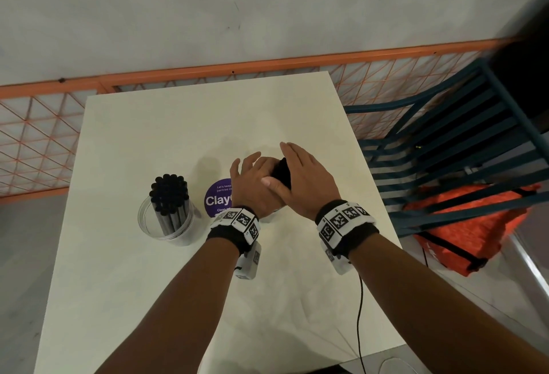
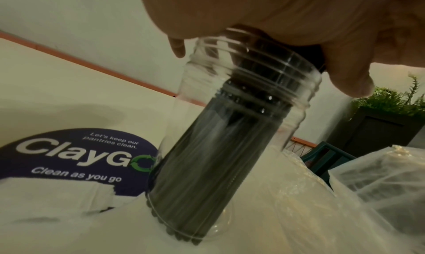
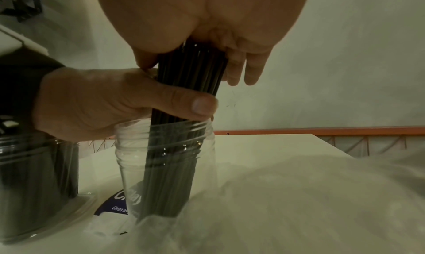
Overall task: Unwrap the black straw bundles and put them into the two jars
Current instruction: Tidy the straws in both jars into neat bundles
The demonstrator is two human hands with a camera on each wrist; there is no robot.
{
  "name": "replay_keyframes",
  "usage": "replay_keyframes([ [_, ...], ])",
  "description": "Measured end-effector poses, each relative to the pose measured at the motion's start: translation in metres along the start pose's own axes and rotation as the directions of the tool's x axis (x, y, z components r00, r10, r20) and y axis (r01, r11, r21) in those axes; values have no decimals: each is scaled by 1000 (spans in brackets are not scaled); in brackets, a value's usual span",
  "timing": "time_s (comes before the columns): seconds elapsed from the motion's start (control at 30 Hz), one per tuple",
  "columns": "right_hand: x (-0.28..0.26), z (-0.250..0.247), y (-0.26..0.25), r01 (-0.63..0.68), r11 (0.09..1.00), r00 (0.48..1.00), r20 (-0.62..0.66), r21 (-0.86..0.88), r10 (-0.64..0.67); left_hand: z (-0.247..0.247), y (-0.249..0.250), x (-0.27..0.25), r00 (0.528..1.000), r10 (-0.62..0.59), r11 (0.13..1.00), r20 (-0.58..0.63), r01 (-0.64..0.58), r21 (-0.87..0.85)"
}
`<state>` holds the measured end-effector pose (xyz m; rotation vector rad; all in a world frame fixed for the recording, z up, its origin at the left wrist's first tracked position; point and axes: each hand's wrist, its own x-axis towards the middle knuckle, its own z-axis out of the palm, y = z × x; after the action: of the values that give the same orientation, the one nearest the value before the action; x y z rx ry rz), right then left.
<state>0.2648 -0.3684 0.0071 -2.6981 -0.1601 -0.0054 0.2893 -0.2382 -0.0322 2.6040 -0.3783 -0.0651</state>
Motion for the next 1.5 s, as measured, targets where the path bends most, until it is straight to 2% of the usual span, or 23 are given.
replay_keyframes([
  [0.23,-1,-8,0,-24,1000,999,-36,0,24,3,0,-1,995,9,999,-98,-13,-45],
  [0.4,-3,-16,7,-65,998,995,-72,10,65,-1,5,-1,999,6,1000,-32,-7,-30],
  [0.6,-9,-23,16,-86,996,994,-63,25,87,-1,6,-2,998,-34,993,-49,29,-111],
  [0.9,-31,-39,53,-198,964,962,-154,175,225,-3,7,0,998,-54,991,-9,53,-123],
  [1.07,-53,-46,65,-193,955,956,-177,224,235,-11,10,-2,997,-67,981,23,70,-179],
  [1.17,-75,-54,74,-167,949,960,-176,267,218,-26,10,-15,990,-99,940,-100,60,-337],
  [1.23,-92,-57,81,-146,970,977,-128,194,173,-32,3,-34,960,-164,856,-228,23,-516],
  [1.27,-101,-55,83,-147,981,986,-65,124,156,-33,-1,-47,943,-196,807,-269,0,-590],
  [1.37,-127,-31,76,-116,982,972,188,-149,144,-28,-15,-92,923,-252,691,-289,-37,-722],
  [1.43,-139,-1,66,-21,971,949,301,-239,94,-22,-24,-121,925,-282,712,-254,24,-702],
  [1.5,-145,33,58,49,959,914,401,-278,69,-11,-33,-148,941,-306,773,-147,156,-614],
])
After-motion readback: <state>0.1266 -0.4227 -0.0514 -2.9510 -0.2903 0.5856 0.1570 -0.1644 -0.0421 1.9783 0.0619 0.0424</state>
